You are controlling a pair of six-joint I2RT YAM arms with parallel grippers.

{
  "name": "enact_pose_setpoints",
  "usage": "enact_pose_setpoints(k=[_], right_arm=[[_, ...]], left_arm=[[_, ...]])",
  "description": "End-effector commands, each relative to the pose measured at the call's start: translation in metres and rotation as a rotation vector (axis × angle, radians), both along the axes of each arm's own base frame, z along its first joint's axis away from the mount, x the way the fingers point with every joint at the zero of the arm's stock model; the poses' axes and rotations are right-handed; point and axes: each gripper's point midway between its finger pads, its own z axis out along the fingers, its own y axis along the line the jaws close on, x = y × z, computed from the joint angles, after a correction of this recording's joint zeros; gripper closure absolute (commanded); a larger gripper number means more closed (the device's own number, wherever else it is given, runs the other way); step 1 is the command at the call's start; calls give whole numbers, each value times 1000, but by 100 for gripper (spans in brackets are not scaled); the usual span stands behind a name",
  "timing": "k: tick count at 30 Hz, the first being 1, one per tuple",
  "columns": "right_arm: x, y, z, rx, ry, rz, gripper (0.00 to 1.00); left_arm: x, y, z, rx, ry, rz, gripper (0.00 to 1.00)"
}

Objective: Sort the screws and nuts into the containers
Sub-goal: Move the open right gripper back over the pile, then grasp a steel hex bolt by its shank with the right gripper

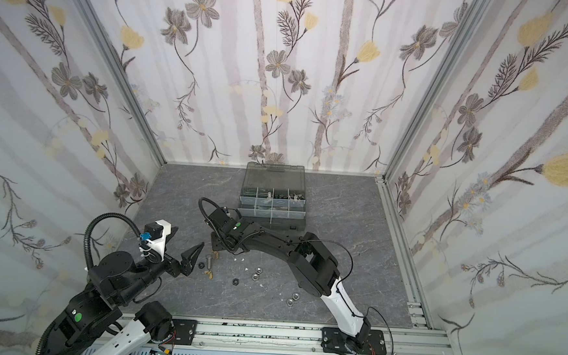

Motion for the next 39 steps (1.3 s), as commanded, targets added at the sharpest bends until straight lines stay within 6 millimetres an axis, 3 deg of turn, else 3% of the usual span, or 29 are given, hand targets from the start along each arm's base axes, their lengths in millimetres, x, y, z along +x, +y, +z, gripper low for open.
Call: enact_pose_setpoints(k=[1,5,11,18,24,31,39], right_arm=[[-28,19,-4,46,96,-26,53],[-50,28,-18,12,108,0,53],[-63,32,-39,-89,96,33,51],[-53,20,-54,-143,93,6,53],[-46,18,-61,-153,89,2,66],[-39,12,-76,-202,80,2,71],[-42,-3,-95,-306,81,41,86]], left_arm=[[0,-2,8,-17,-31,-13,0],[-3,-4,9,-17,-35,-30,0],[-5,-7,8,-14,-36,-54,0],[-9,-9,10,-19,-46,-79,0],[-11,-10,12,-22,-52,-85,0],[-11,-8,11,-23,-53,-80,0],[-10,-8,11,-23,-53,-75,0]])
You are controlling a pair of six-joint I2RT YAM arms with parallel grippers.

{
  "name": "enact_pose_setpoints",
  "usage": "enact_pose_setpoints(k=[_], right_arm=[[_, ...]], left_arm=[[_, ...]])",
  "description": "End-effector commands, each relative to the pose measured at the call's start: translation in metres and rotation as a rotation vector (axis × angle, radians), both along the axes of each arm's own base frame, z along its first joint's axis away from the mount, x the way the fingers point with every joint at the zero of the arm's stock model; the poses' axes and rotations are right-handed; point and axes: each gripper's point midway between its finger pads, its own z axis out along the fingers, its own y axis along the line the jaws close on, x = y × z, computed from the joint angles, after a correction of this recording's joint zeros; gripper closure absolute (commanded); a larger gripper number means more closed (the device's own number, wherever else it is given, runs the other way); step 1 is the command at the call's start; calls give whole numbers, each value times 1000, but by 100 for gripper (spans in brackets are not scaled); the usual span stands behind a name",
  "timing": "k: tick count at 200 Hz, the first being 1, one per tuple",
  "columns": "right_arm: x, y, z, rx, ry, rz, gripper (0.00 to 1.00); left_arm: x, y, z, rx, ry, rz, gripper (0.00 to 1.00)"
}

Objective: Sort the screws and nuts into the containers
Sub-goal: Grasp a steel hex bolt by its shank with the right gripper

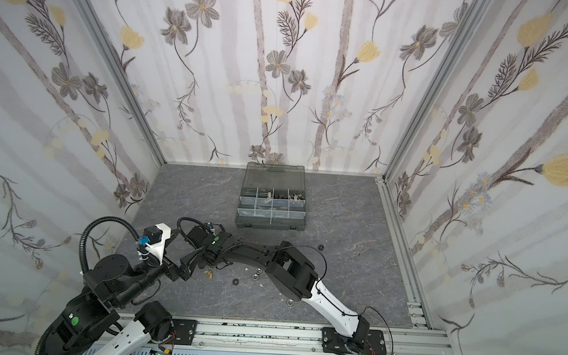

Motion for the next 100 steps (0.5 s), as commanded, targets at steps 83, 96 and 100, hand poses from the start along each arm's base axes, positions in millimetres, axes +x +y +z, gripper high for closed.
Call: enact_pose_setpoints(k=[83,96,100], right_arm=[[-13,-57,-7,-213,-5,89,100],[-11,-60,1,-210,-18,94,100],[-9,-60,6,-201,-27,95,100]], left_arm=[[4,2,6,-9,-21,21,0],[5,2,6,-9,-20,26,0],[5,2,6,-10,-19,26,0]])
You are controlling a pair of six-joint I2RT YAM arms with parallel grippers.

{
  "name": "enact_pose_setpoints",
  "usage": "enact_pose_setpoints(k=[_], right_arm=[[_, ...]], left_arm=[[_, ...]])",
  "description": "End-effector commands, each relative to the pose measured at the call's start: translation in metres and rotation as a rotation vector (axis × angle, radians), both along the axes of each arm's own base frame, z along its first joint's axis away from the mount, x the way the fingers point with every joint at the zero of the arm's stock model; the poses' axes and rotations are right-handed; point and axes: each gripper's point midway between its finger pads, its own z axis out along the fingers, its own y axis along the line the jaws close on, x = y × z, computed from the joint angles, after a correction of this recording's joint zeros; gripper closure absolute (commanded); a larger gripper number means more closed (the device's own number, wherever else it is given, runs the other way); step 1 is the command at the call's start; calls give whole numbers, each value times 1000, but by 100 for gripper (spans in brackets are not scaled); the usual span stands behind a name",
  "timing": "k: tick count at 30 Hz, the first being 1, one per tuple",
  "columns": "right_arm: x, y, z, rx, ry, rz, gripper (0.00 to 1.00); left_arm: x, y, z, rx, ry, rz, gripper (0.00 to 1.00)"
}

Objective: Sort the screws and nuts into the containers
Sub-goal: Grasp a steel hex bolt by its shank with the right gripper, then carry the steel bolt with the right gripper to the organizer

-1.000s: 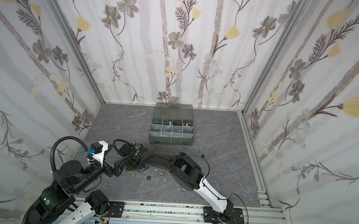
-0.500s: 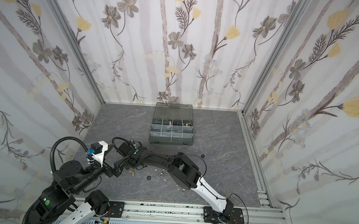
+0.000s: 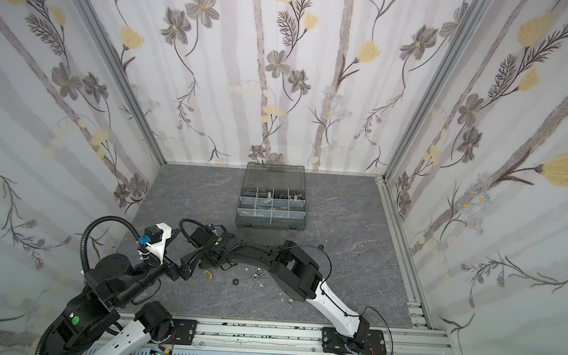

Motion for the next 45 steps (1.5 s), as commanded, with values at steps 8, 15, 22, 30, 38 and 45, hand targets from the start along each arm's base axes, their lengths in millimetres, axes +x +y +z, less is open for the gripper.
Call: enact_pose_setpoints(k=[8,15,22,30,38,45], right_arm=[[8,-49,39,-89,-43,24,100],[26,-74,72,-57,-90,-7,100],[94,-115,111,-34,-197,-112,100],[216,-169,145,-108,-440,-256,100],[282,-158,146,-63,-522,-287,99],[308,-163,119,-51,-543,-320,99]], left_arm=[[5,2,6,-10,-17,27,0],[7,3,5,-9,-14,35,0],[8,4,5,-10,-11,44,0],[8,6,6,-13,-14,57,0],[11,7,4,-9,-7,71,0],[12,8,4,-12,-5,78,0]])
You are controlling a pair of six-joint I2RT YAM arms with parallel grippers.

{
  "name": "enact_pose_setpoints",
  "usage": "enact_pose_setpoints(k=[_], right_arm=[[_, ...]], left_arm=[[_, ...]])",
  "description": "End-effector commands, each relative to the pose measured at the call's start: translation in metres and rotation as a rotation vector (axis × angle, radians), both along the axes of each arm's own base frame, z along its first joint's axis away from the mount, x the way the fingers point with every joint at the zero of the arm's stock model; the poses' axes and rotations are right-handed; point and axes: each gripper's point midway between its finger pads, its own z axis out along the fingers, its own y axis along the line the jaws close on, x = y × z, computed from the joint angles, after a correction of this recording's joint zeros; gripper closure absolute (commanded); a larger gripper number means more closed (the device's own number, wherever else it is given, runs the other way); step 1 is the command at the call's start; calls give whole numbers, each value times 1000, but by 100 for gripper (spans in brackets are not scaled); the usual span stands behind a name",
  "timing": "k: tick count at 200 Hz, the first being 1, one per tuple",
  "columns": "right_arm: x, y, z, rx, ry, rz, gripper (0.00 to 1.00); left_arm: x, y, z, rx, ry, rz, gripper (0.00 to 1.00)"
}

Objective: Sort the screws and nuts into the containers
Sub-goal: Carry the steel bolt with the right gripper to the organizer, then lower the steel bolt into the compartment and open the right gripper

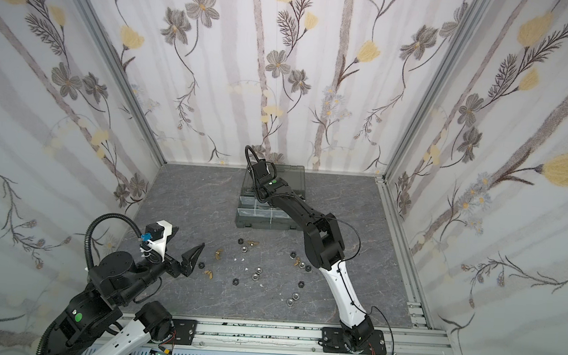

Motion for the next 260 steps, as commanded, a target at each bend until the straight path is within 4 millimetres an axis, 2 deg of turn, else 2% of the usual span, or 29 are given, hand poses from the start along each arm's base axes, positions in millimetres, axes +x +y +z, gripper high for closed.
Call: enact_pose_setpoints(k=[1,25,110,132,158,173,199,221,260], right_arm=[[20,4,11,35,-84,-6,99],[28,6,6,67,-93,3,98],[41,17,-34,112,-55,19,97],[40,19,-46,124,-28,23,96],[38,18,-51,118,-14,20,93],[37,19,-48,121,-14,26,91],[35,22,-36,127,-21,59,81],[29,28,-21,132,-24,103,79],[12,25,9,136,-26,135,79]], left_arm=[[2,1,8,-29,-20,15,0],[3,0,8,-26,-17,16,0],[8,-2,2,-9,5,23,0],[8,-1,2,-9,5,24,0],[9,-1,2,-9,5,29,0],[9,-1,3,-9,4,28,0],[9,-1,2,-7,7,29,0],[9,0,2,-8,5,32,0],[7,5,7,-24,-16,49,0]])
